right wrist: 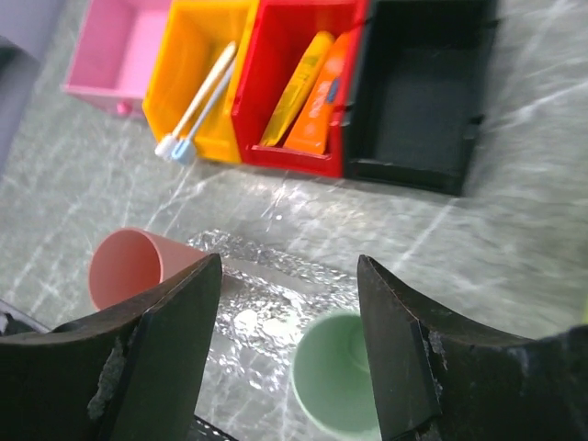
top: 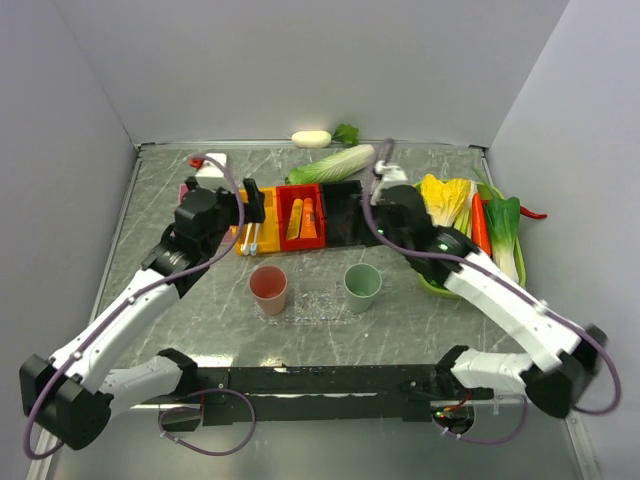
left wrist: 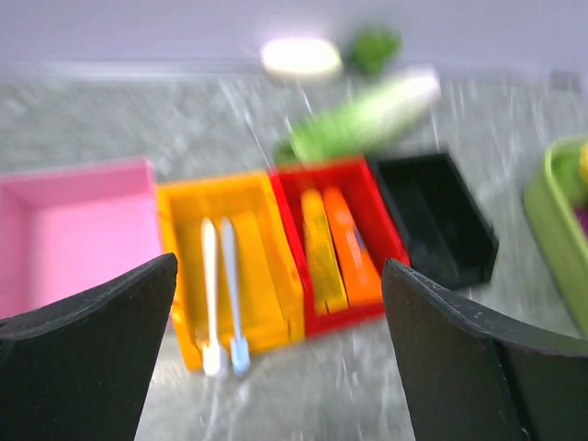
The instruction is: Prepare toiletry sets of a toothbrush and toothpaste on the tray
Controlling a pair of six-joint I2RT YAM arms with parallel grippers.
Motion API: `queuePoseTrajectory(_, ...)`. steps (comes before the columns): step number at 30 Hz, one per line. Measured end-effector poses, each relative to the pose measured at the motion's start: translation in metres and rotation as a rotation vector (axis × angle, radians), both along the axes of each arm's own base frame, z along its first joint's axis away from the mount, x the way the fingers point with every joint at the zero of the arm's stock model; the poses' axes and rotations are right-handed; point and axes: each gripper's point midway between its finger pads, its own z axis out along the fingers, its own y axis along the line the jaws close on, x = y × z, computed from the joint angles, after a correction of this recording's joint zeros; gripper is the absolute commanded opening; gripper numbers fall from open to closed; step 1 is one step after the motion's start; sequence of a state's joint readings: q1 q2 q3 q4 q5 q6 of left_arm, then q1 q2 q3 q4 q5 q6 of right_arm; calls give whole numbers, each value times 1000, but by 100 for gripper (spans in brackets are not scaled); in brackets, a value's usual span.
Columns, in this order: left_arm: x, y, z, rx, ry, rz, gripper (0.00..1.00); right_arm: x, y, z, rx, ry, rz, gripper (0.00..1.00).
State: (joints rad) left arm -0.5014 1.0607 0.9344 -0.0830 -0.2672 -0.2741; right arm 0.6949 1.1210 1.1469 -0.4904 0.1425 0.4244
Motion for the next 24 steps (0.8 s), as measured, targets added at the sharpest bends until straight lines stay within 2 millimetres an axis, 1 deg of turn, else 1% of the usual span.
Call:
queuePoseTrajectory(3, 0, 16, 30, -23, -105, 76, 97, 13, 28, -25, -50, 62, 34, 68)
queuePoseTrajectory(5, 0, 20, 38, -33, -133, 96, 97, 22, 44, -34, -86, 89, 47, 68)
queuePoseTrajectory(6, 1, 20, 40, -37, -140, 99, 97, 28, 55, -35, -97, 94, 56, 68)
queuePoseTrajectory(7, 2, 20, 40, -38, -141, 99, 97, 34, 66, -36, -108, 98, 65, 68)
queuePoseTrajectory(9, 6, 17, 33, -30, -124, 97, 97, 48, 88, -33, -112, 92, 80, 68)
queuePoseTrajectory(11, 9, 15, 25, -21, -104, 94, 97, 59, 104, -36, -120, 94, 88, 68)
queuePoseTrajectory(12, 11, 14, 21, -16, -93, 94, 97, 64, 110, -41, -126, 101, 89, 68)
queuePoseTrajectory(14, 11, 14, 18, -13, -88, 94, 97, 70, 115, -53, -145, 119, 86, 67)
queuePoseTrajectory(16, 11, 14, 19, -15, -91, 95, 97, 76, 119, -69, -174, 144, 80, 67)
queuePoseTrajectory(18, 10, 14, 21, -18, -95, 95, 97, 81, 123, -87, -205, 172, 77, 65)
queuePoseTrajectory(21, 8, 16, 25, -24, -105, 96, 97, 87, 126, -108, -251, 206, 69, 60)
queuePoseTrajectory(24, 6, 20, 30, -31, -119, 111, 97, 93, 129, -121, -279, 225, 65, 58)
